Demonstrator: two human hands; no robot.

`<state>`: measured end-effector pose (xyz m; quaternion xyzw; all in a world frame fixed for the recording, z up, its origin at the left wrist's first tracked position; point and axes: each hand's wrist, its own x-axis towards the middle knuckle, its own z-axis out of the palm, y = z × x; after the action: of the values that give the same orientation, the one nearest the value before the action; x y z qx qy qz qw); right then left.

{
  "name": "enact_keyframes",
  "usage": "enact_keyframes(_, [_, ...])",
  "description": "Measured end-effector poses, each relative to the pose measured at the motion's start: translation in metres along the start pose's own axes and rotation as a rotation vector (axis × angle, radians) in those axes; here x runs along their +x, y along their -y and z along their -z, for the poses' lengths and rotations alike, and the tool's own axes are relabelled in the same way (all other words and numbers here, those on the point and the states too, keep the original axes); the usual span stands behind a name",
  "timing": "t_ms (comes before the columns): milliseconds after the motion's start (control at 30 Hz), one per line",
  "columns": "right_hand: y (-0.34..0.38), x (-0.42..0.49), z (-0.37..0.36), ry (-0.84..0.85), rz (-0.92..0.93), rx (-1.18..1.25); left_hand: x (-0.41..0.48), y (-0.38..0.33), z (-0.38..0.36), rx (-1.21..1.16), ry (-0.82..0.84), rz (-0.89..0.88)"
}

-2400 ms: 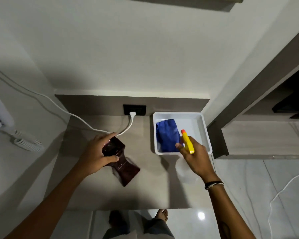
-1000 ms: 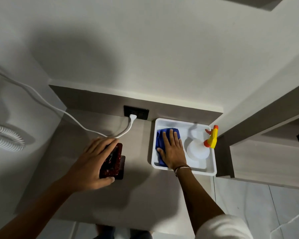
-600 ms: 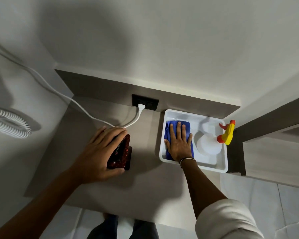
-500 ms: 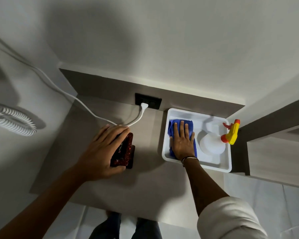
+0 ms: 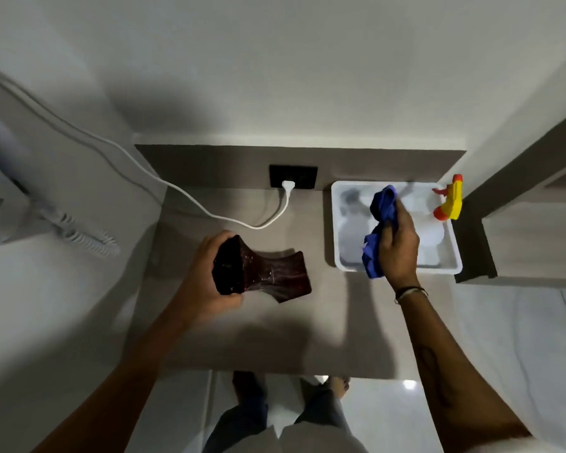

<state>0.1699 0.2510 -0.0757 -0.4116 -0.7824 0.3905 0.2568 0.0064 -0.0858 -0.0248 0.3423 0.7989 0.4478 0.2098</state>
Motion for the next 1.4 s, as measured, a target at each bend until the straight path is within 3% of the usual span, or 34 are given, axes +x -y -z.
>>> enact_keyframes(100, [0.015,-0.064,0.002,-0.003,0.009,0.044,-0.009,0.012,0.007,-0.02,0.012,-0.004])
enact_keyframes(267, [0.049,-0.138,-0.028,0.15,-0.004,0.062,-0.011,0.025,0.02,0.006,0.067,0.021])
enact_keyframes(433, [0.107,-0.17,-0.077,0.414,0.202,0.127,-0.009,0.026,0.02,0.024,0.058,0.032])
enact_keyframes(533, [0.127,-0.19,-0.107,0.467,0.349,0.153,-0.008,0.024,0.016,-0.036,0.045,0.021])
enact_keyframes(667, [0.104,-0.188,-0.113,0.552,0.298,0.199,-0.01,0.023,0.016,-0.008,0.034,0.003])
enact_keyframes(800, [0.069,-0.165,-0.1,0.47,0.094,0.1,-0.012,0.026,0.014,0.011,0.034,0.021])
enact_keyframes(900, [0.101,-0.174,-0.108,0.442,-0.002,0.246,-0.01,0.024,0.012,-0.011,0.036,0.008])
enact_keyframes(933, [0.117,-0.181,-0.113,0.428,0.001,0.317,-0.01,0.024,0.012,-0.015,0.033,0.002])
enact_keyframes(1067, [0.128,-0.199,-0.123,0.505,0.329,0.296,-0.011,0.036,0.017,-0.026,0.022,0.04])
enact_keyframes(1133, [0.1,-0.182,-0.123,0.469,0.303,0.123,-0.012,0.038,0.02,0.044,0.039,0.018])
enact_keyframes(1200, [0.074,-0.165,-0.114,0.435,0.164,0.002,-0.011,0.036,0.018,0.069,0.048,0.004])
enact_keyframes(1300, [0.062,-0.158,-0.109,0.416,0.059,0.047,-0.007,0.027,0.012,0.047,0.041,-0.005])
enact_keyframes(1400, [0.091,-0.173,-0.12,0.423,0.087,0.211,-0.004,0.021,0.01,0.043,0.029,-0.027])
